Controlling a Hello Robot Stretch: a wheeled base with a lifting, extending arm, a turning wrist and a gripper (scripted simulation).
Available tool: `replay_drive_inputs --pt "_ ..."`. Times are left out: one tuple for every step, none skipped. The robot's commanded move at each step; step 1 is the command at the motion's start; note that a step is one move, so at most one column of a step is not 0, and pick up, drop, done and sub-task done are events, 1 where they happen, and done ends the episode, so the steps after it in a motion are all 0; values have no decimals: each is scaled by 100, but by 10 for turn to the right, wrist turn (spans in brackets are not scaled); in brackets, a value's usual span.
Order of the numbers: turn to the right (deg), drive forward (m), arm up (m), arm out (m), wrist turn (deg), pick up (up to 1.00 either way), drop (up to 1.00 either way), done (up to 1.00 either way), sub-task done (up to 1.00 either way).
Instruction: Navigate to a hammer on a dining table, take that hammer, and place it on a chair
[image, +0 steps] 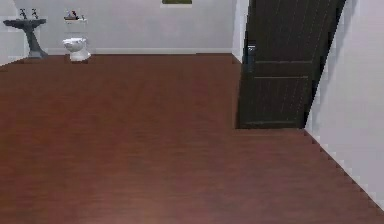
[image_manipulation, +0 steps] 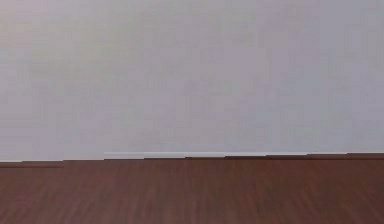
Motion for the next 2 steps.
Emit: replay_drive_inputs --pt "0 65 0 0 0 0 0 0 0" --pt "0 100 0 0 0 0 0 0 0"
